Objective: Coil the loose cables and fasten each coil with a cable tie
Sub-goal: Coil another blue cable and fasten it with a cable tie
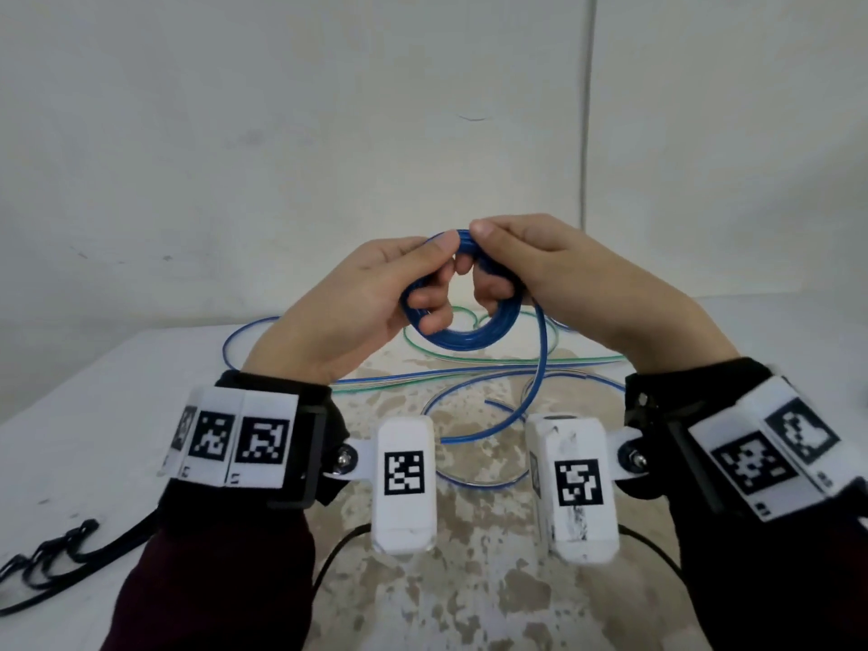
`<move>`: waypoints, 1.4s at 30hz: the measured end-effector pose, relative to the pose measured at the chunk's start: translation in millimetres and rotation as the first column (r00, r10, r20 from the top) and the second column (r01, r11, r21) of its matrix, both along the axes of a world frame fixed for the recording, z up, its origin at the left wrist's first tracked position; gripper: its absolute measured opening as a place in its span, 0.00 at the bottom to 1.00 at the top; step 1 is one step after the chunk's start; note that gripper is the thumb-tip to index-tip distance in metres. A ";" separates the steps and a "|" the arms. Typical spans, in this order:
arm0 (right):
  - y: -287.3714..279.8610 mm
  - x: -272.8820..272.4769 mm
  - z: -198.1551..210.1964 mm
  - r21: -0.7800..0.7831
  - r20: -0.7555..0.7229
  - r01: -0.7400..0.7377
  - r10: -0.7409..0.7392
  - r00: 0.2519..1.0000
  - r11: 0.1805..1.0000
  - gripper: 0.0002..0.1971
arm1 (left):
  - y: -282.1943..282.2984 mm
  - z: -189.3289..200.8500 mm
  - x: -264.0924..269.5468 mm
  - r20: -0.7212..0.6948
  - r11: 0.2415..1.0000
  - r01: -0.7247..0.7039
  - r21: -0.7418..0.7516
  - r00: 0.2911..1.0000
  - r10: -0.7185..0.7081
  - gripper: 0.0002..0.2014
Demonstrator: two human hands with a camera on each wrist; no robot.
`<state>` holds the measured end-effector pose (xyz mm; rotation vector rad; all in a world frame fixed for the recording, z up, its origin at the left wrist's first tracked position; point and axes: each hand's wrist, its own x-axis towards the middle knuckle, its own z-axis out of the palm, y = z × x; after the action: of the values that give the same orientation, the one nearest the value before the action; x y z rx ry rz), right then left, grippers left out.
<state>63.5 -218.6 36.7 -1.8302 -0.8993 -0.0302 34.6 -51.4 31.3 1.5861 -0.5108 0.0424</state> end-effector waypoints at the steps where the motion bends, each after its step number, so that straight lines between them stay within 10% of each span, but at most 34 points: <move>1: 0.8 -0.1 -0.6 0.015 -0.010 -0.002 0.002 1.000 1.000 0.18 | -0.5 0.5 -0.9 0.019 1.000 -0.018 0.007 1.000 0.018 0.15; 11: 9.1 4.0 -2.5 0.304 -0.253 -0.035 0.117 0.961 0.952 0.20 | -4.3 3.5 2.3 0.088 0.968 -0.191 -0.164 0.974 0.208 0.18; 42: 2.8 12.6 -1.0 0.443 -0.245 0.110 0.002 0.970 0.889 0.20 | -1.5 -3.1 6.9 -0.059 0.967 -0.112 -0.229 0.993 0.101 0.08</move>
<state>76.0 -215.8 35.7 -1.3823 -0.6060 -0.0503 41.6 -53.0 28.2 1.3807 -0.3686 0.1414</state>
